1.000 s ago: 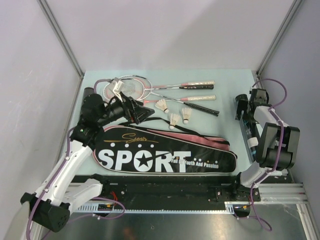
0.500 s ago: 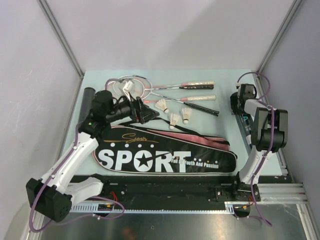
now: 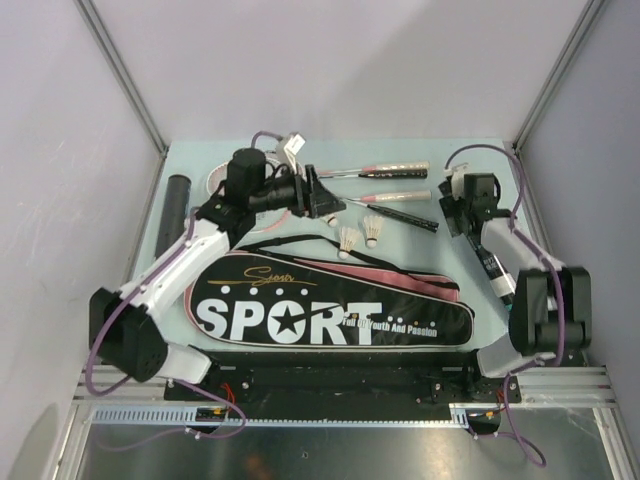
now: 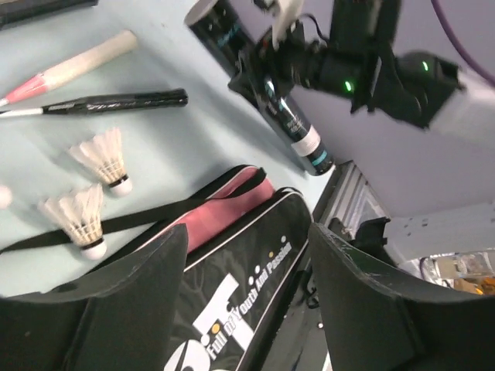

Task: Pack up the badminton gear
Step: Open the shuttle tube at the center of the board.

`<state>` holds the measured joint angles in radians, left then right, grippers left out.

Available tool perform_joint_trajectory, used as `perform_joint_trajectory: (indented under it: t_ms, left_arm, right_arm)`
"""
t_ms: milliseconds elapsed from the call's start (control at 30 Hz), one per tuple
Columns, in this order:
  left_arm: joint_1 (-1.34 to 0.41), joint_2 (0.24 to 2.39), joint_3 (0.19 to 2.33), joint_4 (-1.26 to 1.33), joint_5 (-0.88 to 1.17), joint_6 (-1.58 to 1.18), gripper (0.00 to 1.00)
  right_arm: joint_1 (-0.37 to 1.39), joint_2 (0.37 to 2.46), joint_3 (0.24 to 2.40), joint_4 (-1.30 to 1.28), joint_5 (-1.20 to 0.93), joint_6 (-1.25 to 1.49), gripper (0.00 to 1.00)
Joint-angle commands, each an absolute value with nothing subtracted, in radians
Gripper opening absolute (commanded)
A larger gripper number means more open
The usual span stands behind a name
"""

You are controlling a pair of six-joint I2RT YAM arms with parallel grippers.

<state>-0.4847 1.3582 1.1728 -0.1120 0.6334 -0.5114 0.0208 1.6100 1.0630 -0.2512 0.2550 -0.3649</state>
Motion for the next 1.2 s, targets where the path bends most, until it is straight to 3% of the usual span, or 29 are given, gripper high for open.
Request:
perform_joint_trajectory:
  t_ms: [0,233,367,467,633,767,867,1167]
  left_arm:
    - [-0.500,1.449,1.319,-0.064,0.730,-0.531,0.66]
    - [-0.551,1.612,1.454,-0.064,0.822,-0.473,0.62]
    - [-0.609,1.634,1.448,-0.064,0.805,-0.450,0.46]
    - [-0.641,1.641,1.457,-0.064,0.798,-0.436,0.48]
    - [-0.658,1.697,1.470,-0.064,0.848,-0.524,0.51]
    - [-0.681,1.700,1.456,-0.064,0.853,-0.532,0.43]
    - [-0.684,1.712,1.456,-0.064,0.859,-0.546,0.31]
    - [-0.698,1.738,1.460,-0.064,0.899,-0.592,0.22]
  right_arm:
    - [0.176,1.375,0.934,-0.232,0.089,-0.581,0.38]
    - [0.389,1.093,0.783,-0.296,0.012,-0.557,0.35]
    - [0.439,0.965,0.739,-0.322,-0.078,-0.580,0.34]
    - [0.468,0.901,0.716,-0.328,-0.077,-0.598,0.35]
    - [0.505,0.867,0.698,-0.315,-0.035,-0.609,0.35]
    - [0.534,0.865,0.683,-0.290,0.030,-0.614,0.34]
    - [0.548,0.861,0.673,-0.272,0.058,-0.612,0.34]
    - [0.583,0.851,0.649,-0.192,0.155,-0.614,0.32]
